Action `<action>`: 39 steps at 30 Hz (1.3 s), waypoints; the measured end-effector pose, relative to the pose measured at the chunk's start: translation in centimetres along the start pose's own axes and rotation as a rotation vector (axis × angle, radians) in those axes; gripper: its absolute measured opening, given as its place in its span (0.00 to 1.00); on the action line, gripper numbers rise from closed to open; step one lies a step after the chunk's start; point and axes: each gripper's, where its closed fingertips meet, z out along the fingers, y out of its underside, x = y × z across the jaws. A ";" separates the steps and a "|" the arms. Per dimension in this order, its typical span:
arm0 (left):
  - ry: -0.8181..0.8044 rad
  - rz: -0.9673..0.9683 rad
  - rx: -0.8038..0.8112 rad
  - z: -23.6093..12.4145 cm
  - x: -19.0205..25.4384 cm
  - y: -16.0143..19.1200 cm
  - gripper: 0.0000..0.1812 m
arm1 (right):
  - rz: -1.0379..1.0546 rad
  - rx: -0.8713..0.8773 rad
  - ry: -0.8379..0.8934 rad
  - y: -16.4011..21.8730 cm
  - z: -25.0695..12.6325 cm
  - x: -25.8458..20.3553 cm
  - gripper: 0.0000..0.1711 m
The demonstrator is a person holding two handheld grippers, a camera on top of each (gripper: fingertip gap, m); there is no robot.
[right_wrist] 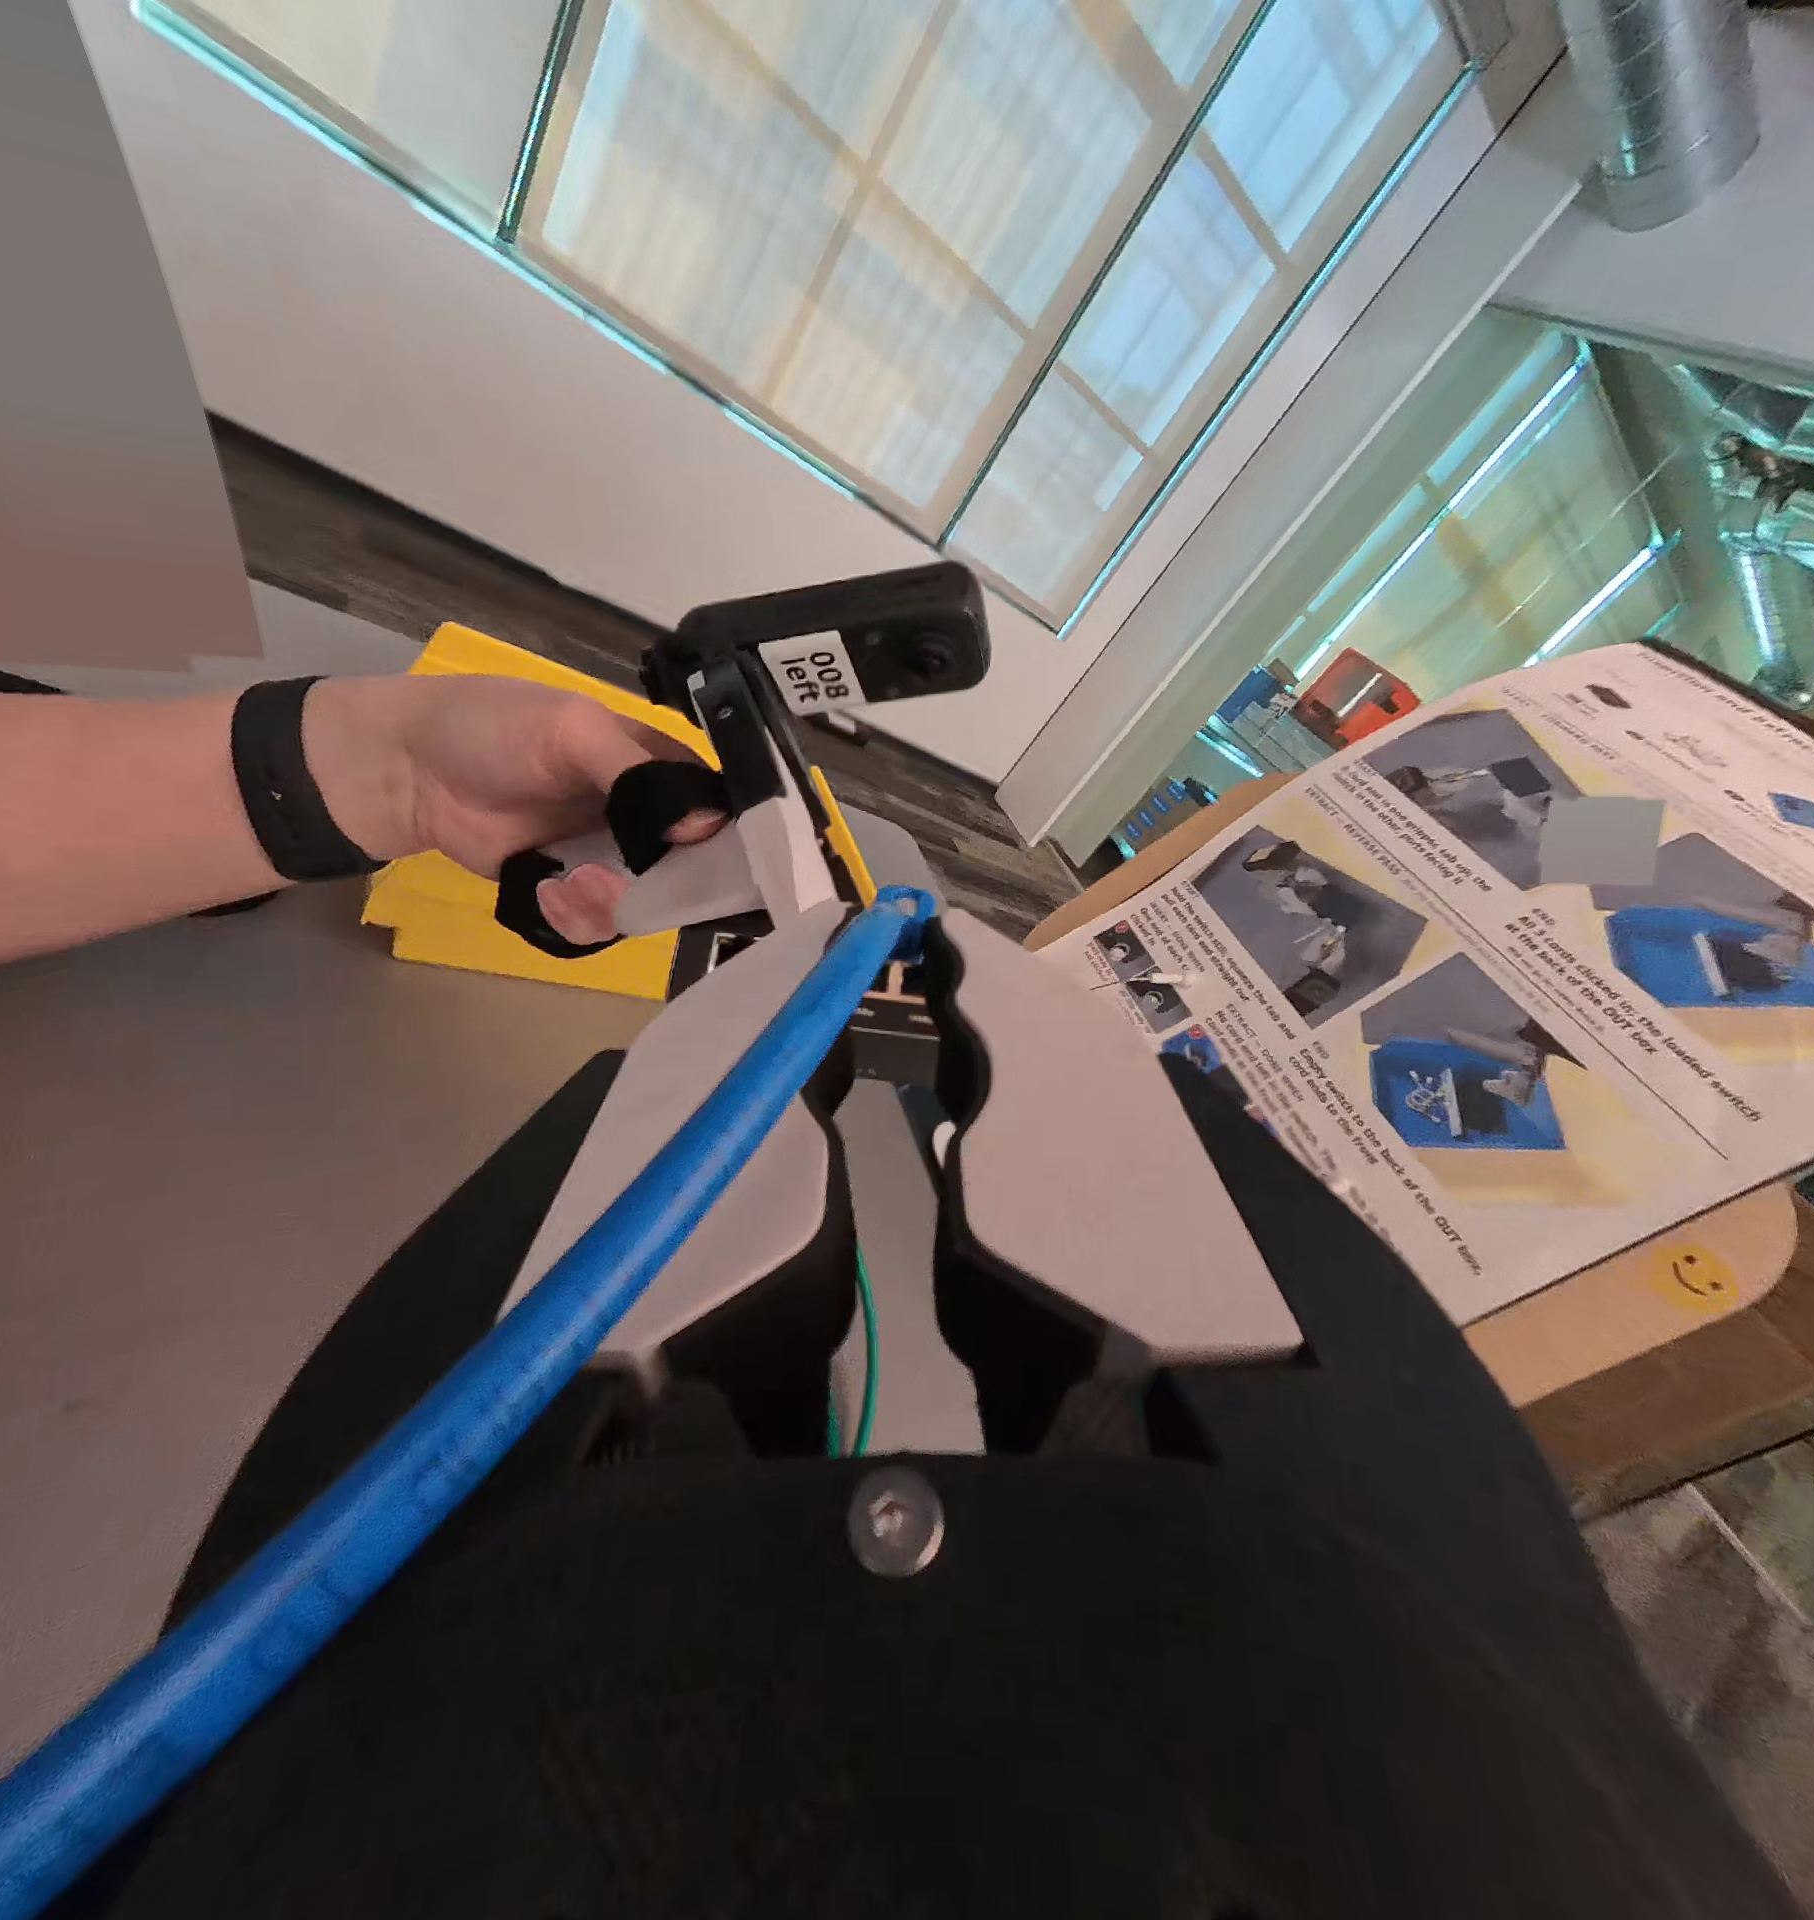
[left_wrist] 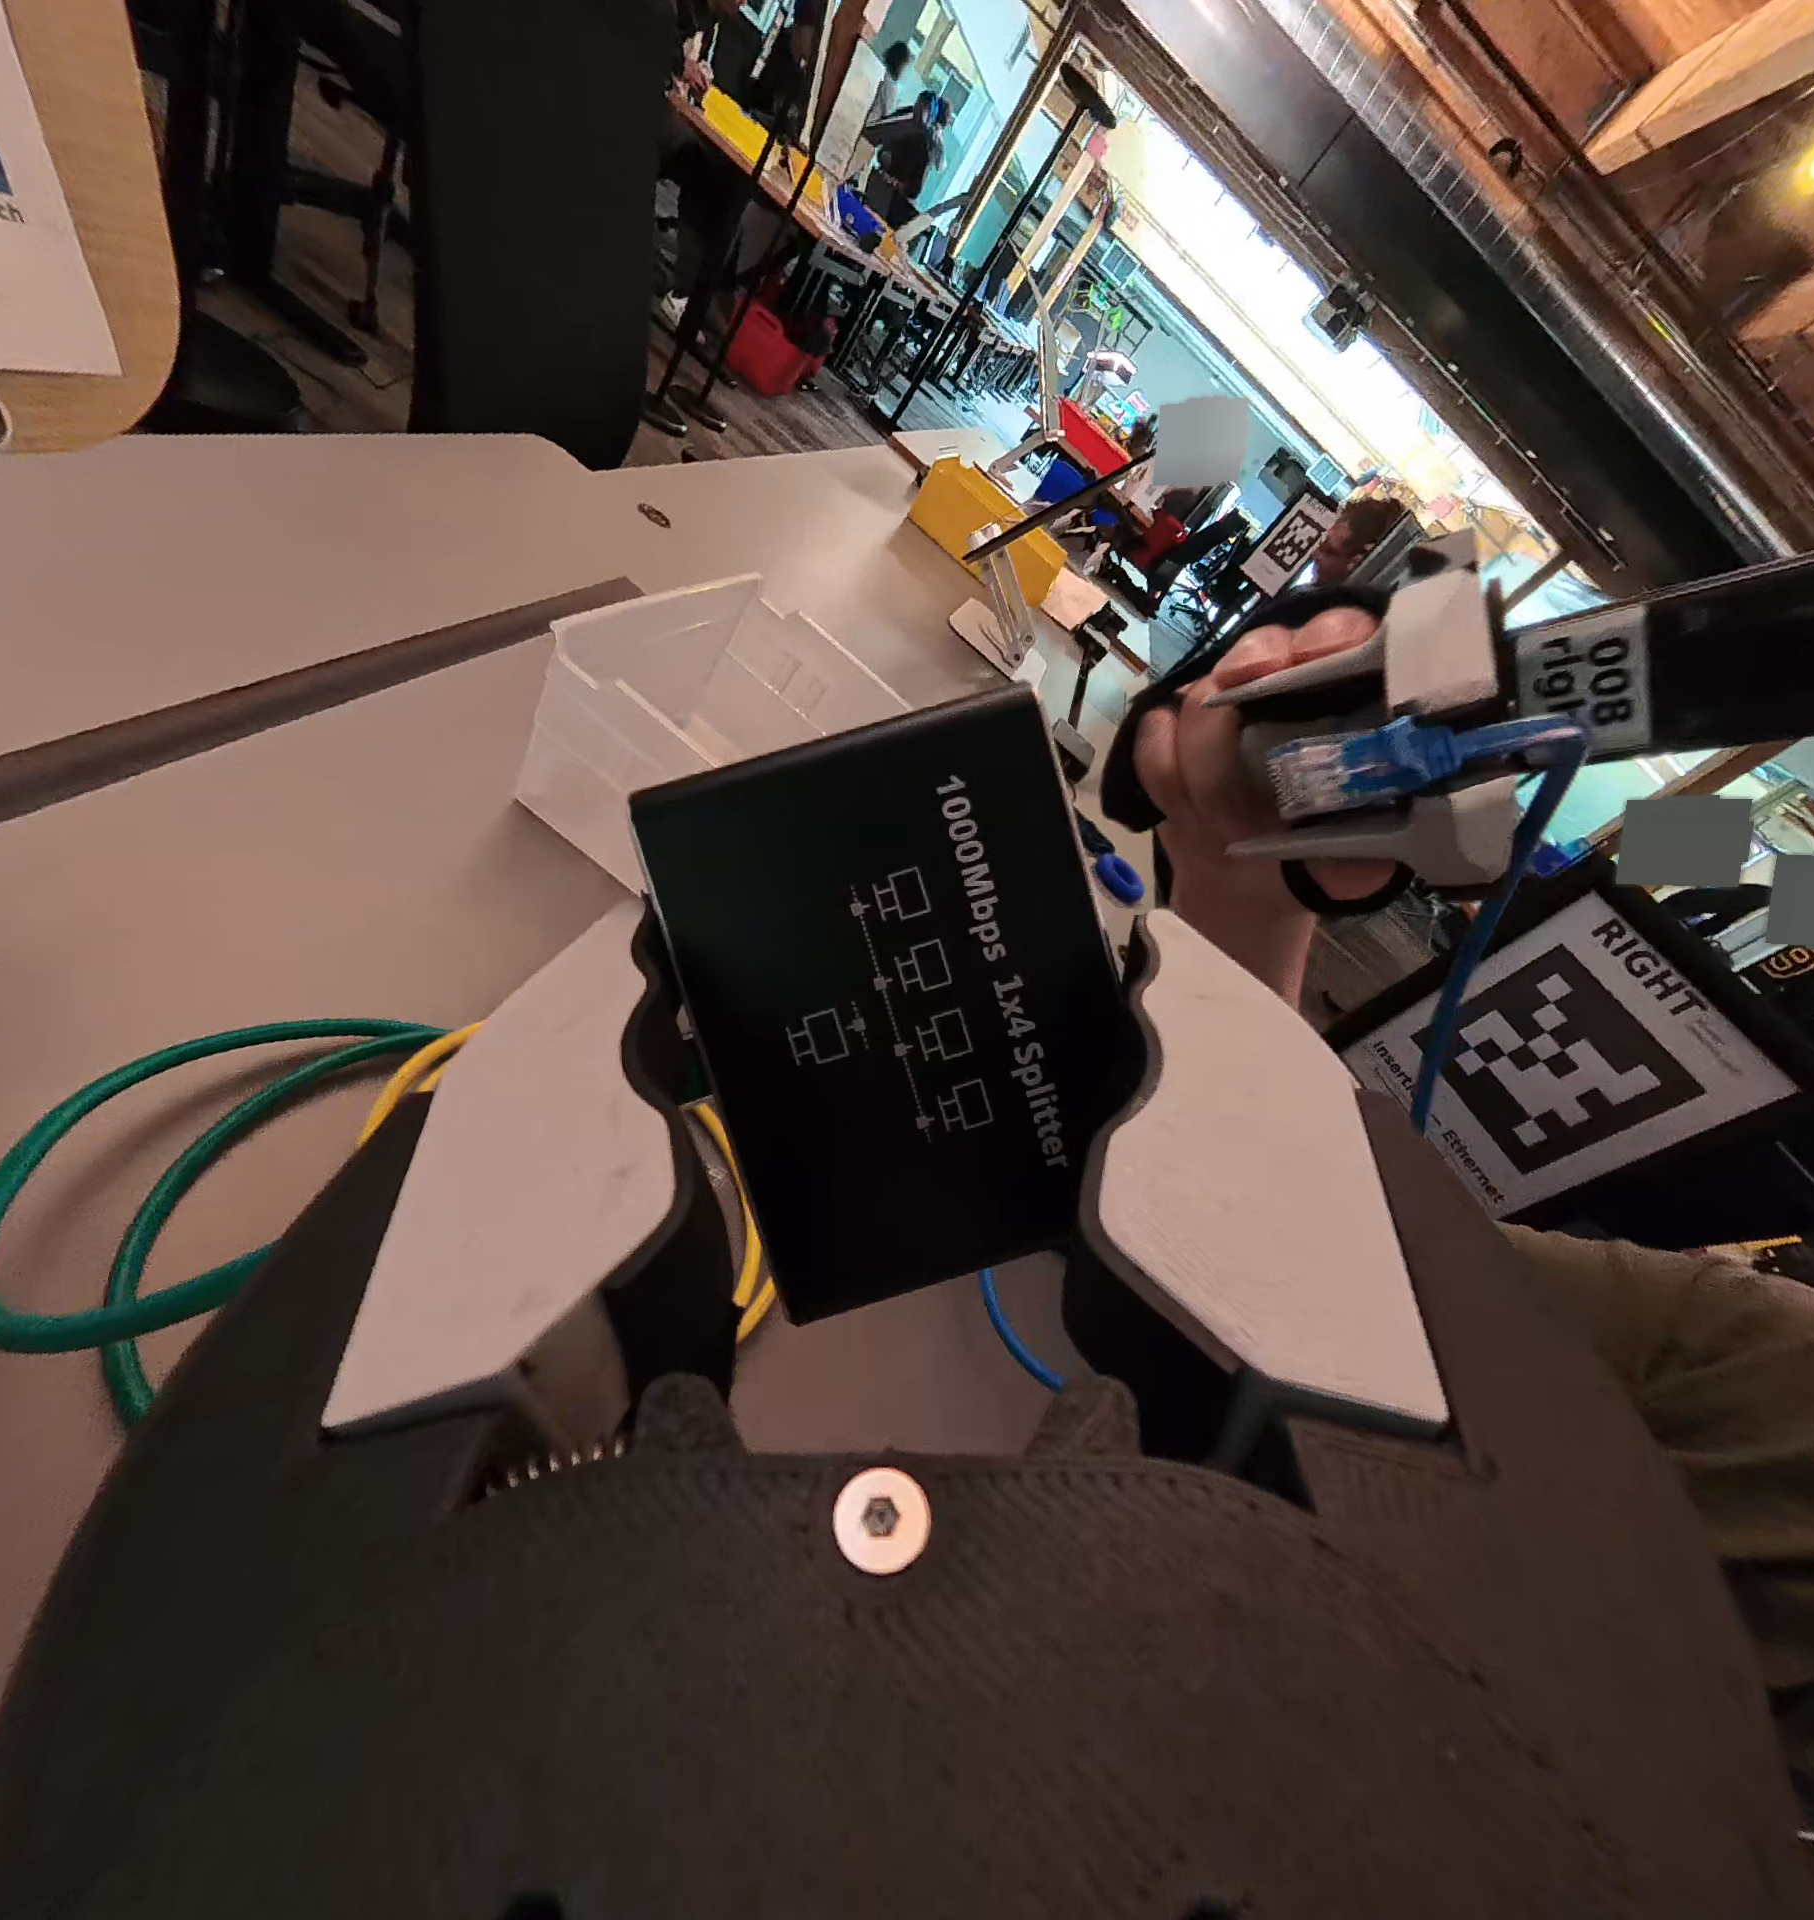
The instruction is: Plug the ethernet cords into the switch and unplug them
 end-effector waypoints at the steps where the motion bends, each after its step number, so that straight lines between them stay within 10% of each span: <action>1: 0.004 0.002 -0.009 0.2 0.1 0.1 0.45 | 0.004 0.033 0.008 0.1 0.0 0.0 0.06; 39: -0.228 0.320 -0.133 0.3 0.9 0.9 0.44 | -0.028 -0.073 -0.033 3.5 1.1 -1.1 0.07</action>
